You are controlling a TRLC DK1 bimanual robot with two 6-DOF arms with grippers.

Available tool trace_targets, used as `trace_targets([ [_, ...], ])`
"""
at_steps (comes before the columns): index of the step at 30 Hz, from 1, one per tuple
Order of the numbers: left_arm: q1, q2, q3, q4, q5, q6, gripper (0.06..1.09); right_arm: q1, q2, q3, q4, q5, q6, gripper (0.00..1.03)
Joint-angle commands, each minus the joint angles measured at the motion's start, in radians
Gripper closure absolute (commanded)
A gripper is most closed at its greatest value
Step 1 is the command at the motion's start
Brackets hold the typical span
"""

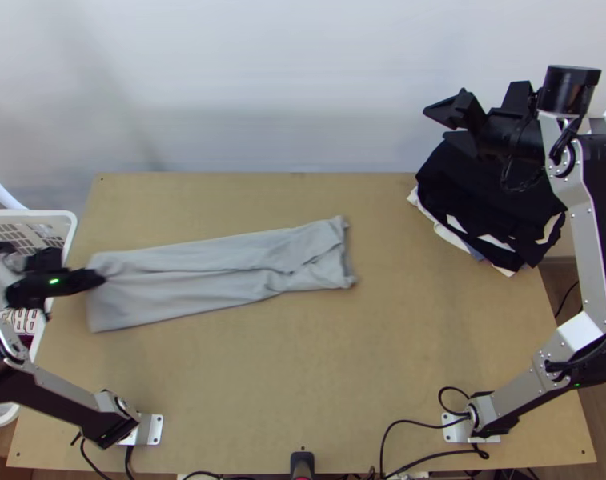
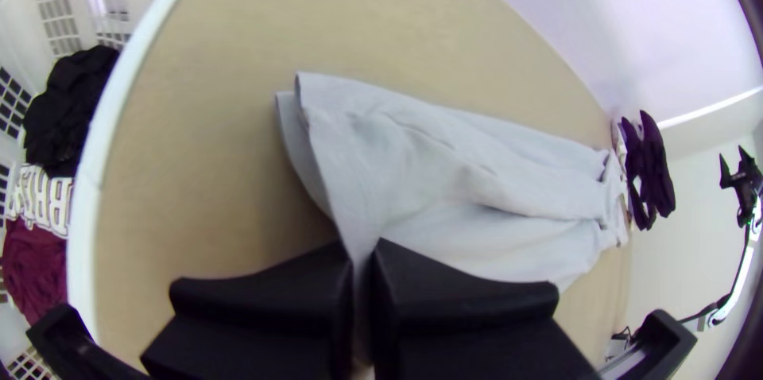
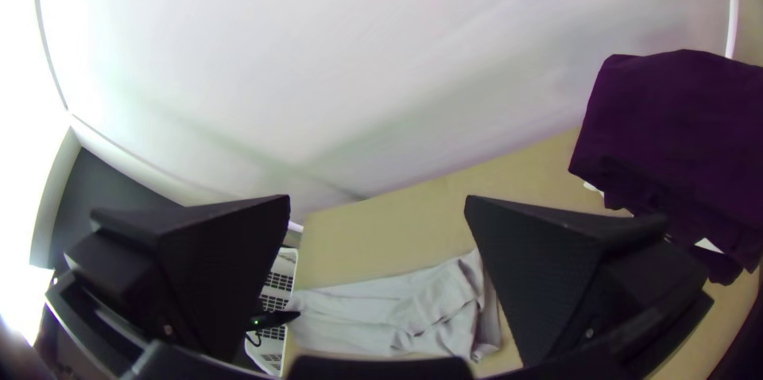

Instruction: Fold the t-shirt

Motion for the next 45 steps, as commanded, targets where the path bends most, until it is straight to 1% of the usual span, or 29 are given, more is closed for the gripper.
trace_targets([
  [1,0.049,-0.03,0.055,-0.082,0.0,0.066,1.04,-0.002,-0.038,-0.026,0.006,-0.007,0.008,0.03],
  [4,0.036,-0.096,0.063,-0.151,0.0,0.05,1.04,0.0,-0.044,-0.043,0.006,-0.007,0.008,0.03],
  [7,-0.035,-0.198,0.069,-0.2,0.001,-0.012,1.04,0.0,-0.05,-0.057,0.006,-0.007,0.006,0.03],
  [10,-0.149,-0.286,0.086,-0.231,0.001,-0.089,1.04,0.001,-0.052,-0.065,0.006,-0.007,0.005,0.03],
  [13,-0.284,-0.333,0.118,-0.231,0.0,-0.187,1.04,0.001,-0.053,-0.068,0.008,-0.007,0.003,0.03],
  [17,-0.455,-0.343,0.169,-0.231,0.0,-0.308,1.04,0.001,-0.055,-0.071,0.008,-0.007,0.002,0.03],
  [21,-0.592,-0.327,0.202,-0.215,0.0,-0.408,1.04,-0.005,-0.072,-0.097,0.008,-0.007,0.0,0.03],
  [23,-0.652,-0.317,0.208,-0.183,-0.005,-0.46,1.04,-0.008,-0.086,-0.12,0.008,-0.007,-0.001,0.03],
  [26,-0.747,-0.287,0.227,-0.152,-0.042,-0.505,1.04,-0.009,-0.107,-0.163,0.022,-0.007,-0.003,0.03],
  [31,-0.877,-0.208,0.294,-0.131,-0.097,-0.539,1.04,-0.009,-0.133,-0.207,0.04,-0.007,-0.001,0.03],
  [34,-0.932,-0.136,0.366,-0.131,-0.112,-0.548,1.04,-0.009,-0.144,-0.232,0.049,-0.007,-0.001,0.03],
  [41,-1.077,0.07,0.609,-0.148,-0.155,-0.569,1.04,-0.009,-0.182,-0.318,0.092,-0.007,0.002,0.03],
  [45,-1.17,0.214,0.756,-0.171,-0.2,-0.571,1.04,-0.014,-0.19,-0.348,0.095,-0.007,-0.001,0.03],
])
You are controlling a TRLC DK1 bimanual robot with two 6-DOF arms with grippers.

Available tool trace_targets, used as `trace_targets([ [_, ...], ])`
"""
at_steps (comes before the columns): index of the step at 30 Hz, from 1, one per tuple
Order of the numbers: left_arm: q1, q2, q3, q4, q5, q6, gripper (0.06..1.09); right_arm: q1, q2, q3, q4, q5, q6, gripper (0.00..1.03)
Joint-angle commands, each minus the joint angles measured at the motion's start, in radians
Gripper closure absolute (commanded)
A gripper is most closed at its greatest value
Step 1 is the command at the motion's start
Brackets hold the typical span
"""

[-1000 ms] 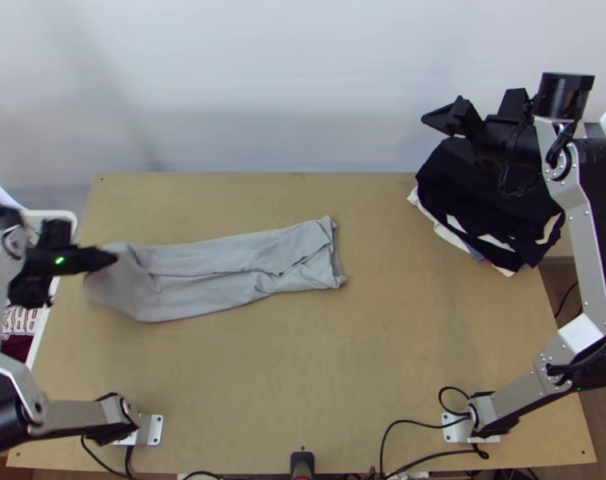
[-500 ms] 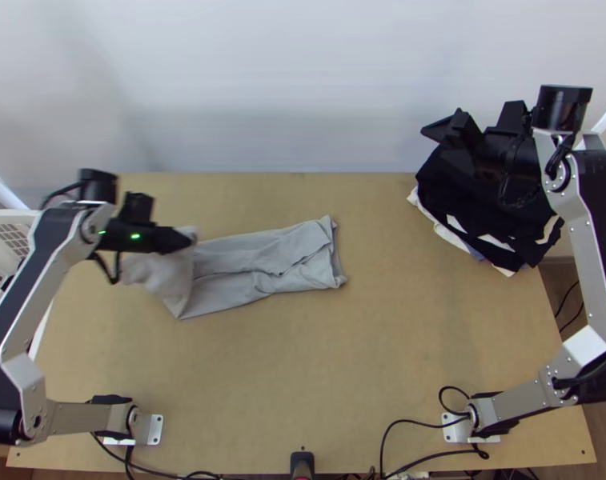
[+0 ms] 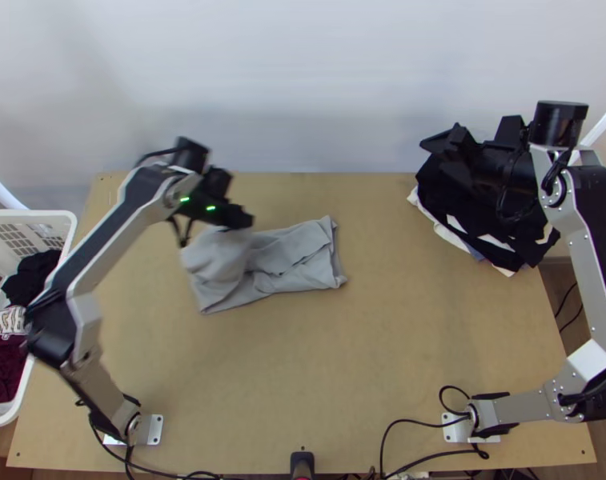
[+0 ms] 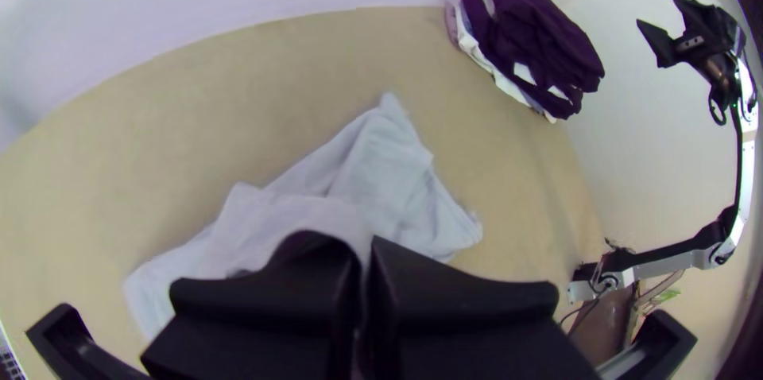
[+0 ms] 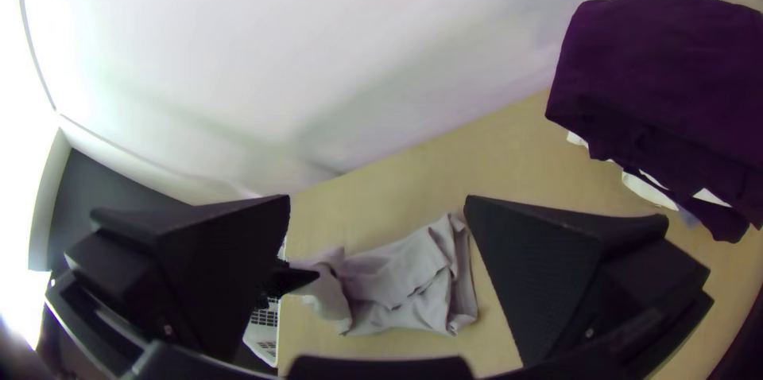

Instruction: Fold the t-shirt

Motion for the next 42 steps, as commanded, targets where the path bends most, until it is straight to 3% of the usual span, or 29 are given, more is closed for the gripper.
trace_targets([
  [1,-0.079,0.125,0.144,-0.03,-0.02,-0.021,1.04,-0.013,-0.037,-0.045,0.024,-0.007,-0.002,0.03],
  [7,-0.2,0.384,0.453,-0.107,-0.072,-0.024,1.04,-0.021,-0.062,-0.112,0.08,-0.007,0.016,0.03],
  [10,-0.269,0.452,0.506,-0.038,-0.105,-0.027,1.02,-0.018,-0.063,-0.134,0.091,-0.007,0.021,0.03],
  [11,-0.288,0.464,0.506,-0.007,-0.105,-0.027,0.85,-0.015,-0.065,-0.145,0.093,-0.007,0.022,0.03],
  [13,-0.308,0.472,0.506,0.09,-0.123,-0.038,0.12,-0.004,-0.068,-0.178,0.106,-0.007,0.022,0.03],
  [16,-0.299,0.446,0.503,0.208,-0.125,-0.114,0.1,0.024,-0.082,-0.24,0.145,-0.007,0.035,0.03],
  [24,-0.222,0.219,0.473,0.206,-0.115,-0.146,0.1,0.086,-0.074,-0.324,0.254,0.001,0.053,0.03],
  [29,-0.15,0.127,0.457,-0.001,-0.111,-0.007,0.1,0.168,-0.037,-0.304,0.246,0.006,0.036,0.04],
  [31,-0.121,0.117,0.449,-0.102,-0.111,0.054,0.1,0.218,0.0,-0.26,0.149,0.006,-0.022,0.11],
  [33,-0.085,0.099,0.418,-0.17,-0.111,0.096,0.1,0.264,0.047,-0.218,0.067,0.007,-0.08,0.11],
  [36,-0.036,0.051,0.341,-0.211,-0.112,0.117,0.1,0.312,0.154,-0.109,-0.073,0.007,-0.096,0.11],
  [42,0.037,-0.062,0.245,-0.203,-0.111,0.153,0.1,0.402,0.289,-0.005,-0.096,0.101,-0.332,0.11],
])
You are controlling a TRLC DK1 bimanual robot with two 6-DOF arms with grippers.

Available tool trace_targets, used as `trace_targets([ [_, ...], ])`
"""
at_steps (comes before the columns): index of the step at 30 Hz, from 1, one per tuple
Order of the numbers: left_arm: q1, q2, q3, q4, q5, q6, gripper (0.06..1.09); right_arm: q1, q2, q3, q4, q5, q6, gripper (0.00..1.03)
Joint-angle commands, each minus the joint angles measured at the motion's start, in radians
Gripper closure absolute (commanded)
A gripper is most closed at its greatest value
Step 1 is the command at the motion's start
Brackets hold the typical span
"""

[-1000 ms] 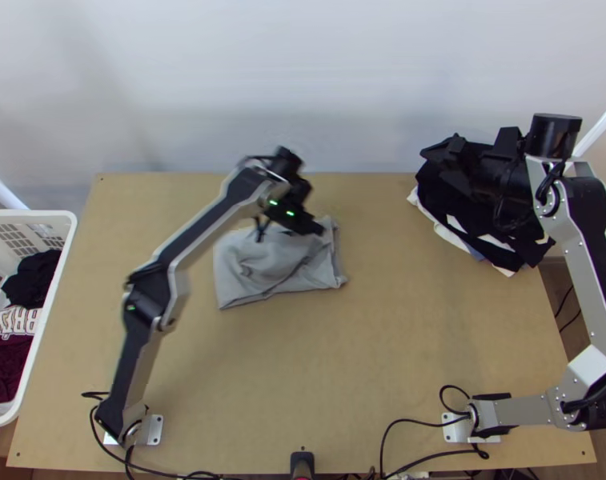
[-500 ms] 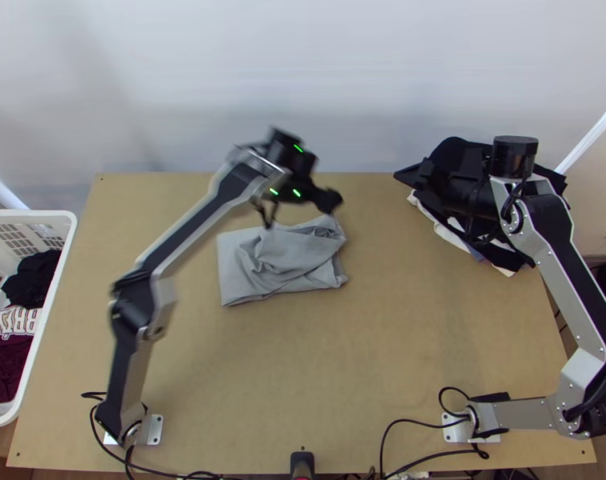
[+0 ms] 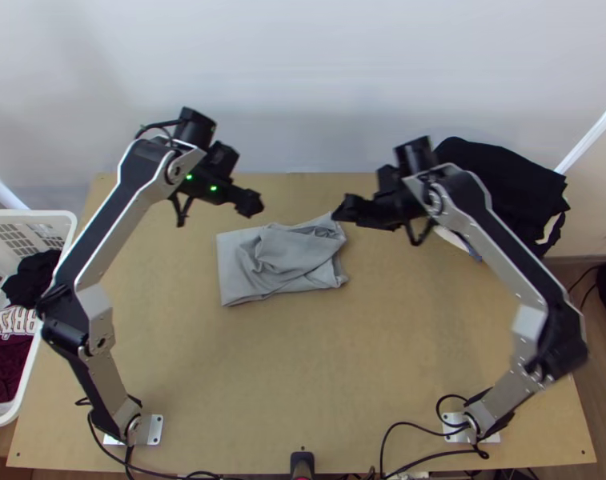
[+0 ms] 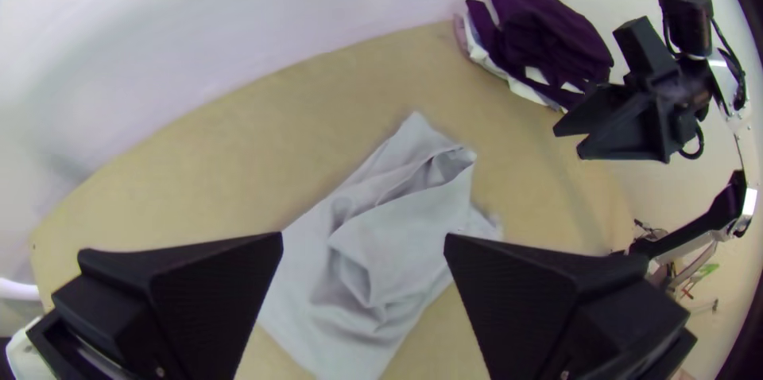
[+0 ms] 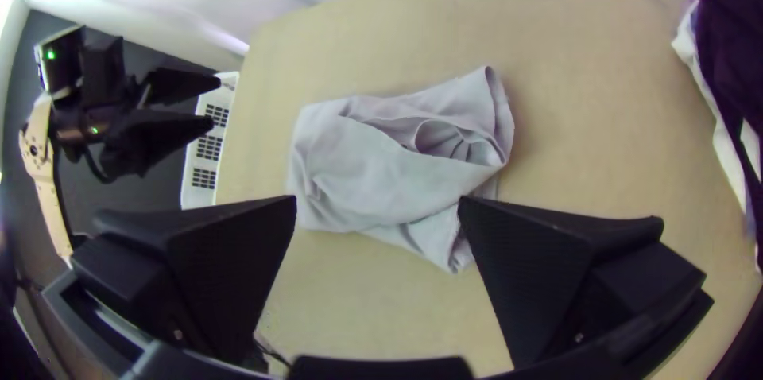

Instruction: Fold the t-shirt

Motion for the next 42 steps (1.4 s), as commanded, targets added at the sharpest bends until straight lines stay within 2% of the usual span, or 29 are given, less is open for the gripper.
trace_targets([
  [1,0.033,-0.107,-0.034,-0.011,0.009,0.037,0.1,0.049,0.091,0.096,-0.05,0.049,-0.164,0.12],
  [3,0.05,-0.131,-0.057,-0.014,0.007,0.048,0.1,0.071,0.155,0.156,-0.091,0.082,-0.246,0.16],
  [5,0.063,-0.156,-0.086,-0.014,0.009,0.054,0.1,0.091,0.207,0.196,-0.093,0.129,-0.312,0.16],
  [7,0.083,-0.177,-0.115,-0.014,0.007,0.06,0.1,0.108,0.263,0.245,-0.108,0.155,-0.36,0.16],
  [10,0.105,-0.203,-0.145,-0.014,0.007,0.063,0.1,0.131,0.342,0.331,-0.137,0.158,-0.386,0.17],
  [11,0.109,-0.208,-0.151,-0.014,0.007,0.063,0.1,0.138,0.364,0.354,-0.148,0.158,-0.397,0.25],
  [13,0.119,-0.219,-0.163,-0.014,0.007,0.071,0.1,0.152,0.401,0.403,-0.148,0.158,-0.397,0.48],
  [14,0.123,-0.22,-0.166,-0.014,0.007,0.072,0.1,0.157,0.418,0.426,-0.148,0.157,-0.394,0.51],
  [19,0.146,-0.225,-0.171,-0.015,0.007,0.078,0.1,0.181,0.488,0.527,-0.192,0.158,-0.388,0.51],
  [42,0.185,-0.245,-0.221,-0.014,0.007,0.085,0.1,0.164,0.571,0.521,-0.2,0.16,-0.394,0.51],
])
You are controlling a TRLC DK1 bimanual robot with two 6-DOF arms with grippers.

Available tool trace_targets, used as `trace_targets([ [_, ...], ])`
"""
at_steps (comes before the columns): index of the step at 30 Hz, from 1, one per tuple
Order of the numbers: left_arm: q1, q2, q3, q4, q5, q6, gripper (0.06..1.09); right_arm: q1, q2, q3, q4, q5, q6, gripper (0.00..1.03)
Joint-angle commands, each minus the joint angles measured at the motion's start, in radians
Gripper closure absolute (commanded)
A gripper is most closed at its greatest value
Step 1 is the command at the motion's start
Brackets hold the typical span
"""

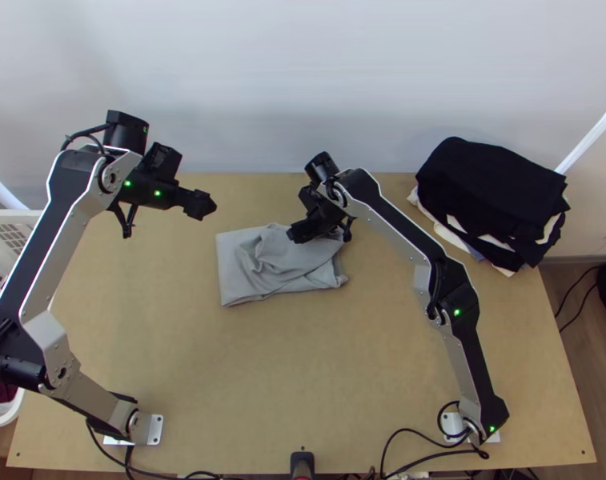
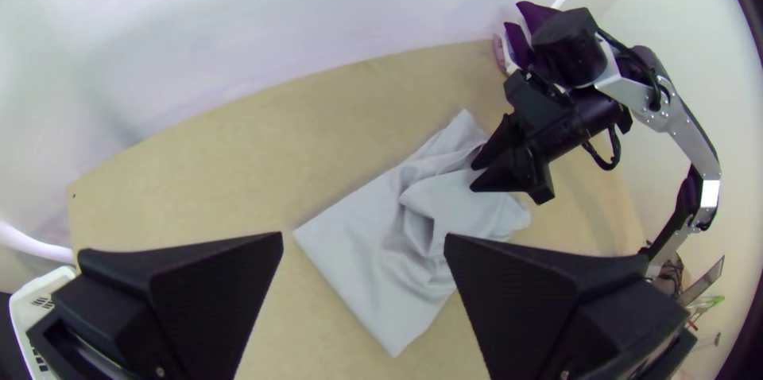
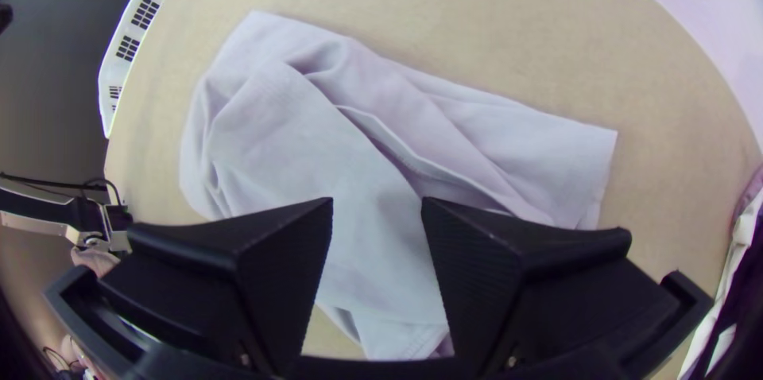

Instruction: Fold the t-shirt

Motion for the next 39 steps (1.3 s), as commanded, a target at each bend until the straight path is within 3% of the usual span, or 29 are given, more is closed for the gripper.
trace_targets([
  [1,0.008,-0.035,-0.03,-0.006,0.007,0.022,0.1,-0.009,0.018,0.017,-0.007,0.005,-0.022,0.51],
  [6,0.008,-0.035,-0.042,0.0,0.007,0.023,0.1,-0.011,0.02,0.012,0.015,0.008,-0.024,0.5],
  [10,0.008,-0.033,-0.042,0.002,0.007,0.023,0.1,-0.012,0.024,0.003,0.019,0.011,-0.032,0.37],
  [15,0.008,-0.032,-0.049,0.003,0.007,0.025,0.1,-0.014,0.026,-0.014,0.024,0.012,-0.033,0.38],
  [16,0.008,-0.032,-0.049,0.003,0.007,0.025,0.1,-0.014,0.024,-0.018,0.015,0.012,-0.033,0.44],
  [17,0.008,-0.032,-0.049,0.003,0.007,0.025,0.1,-0.014,0.021,-0.024,0.015,0.012,-0.033,0.58],
  [19,0.008,-0.032,-0.049,0.003,0.007,0.025,0.1,-0.014,0.011,-0.037,0.018,0.011,-0.033,0.93],
  [20,0.008,-0.032,-0.05,0.003,0.007,0.025,0.1,-0.012,0.003,-0.047,0.019,0.011,-0.032,0.97],
  [39,0.008,-0.041,-0.072,0.01,0.009,0.025,0.1,-0.04,-0.312,-0.386,0.041,0.011,-0.042,1.0],
])
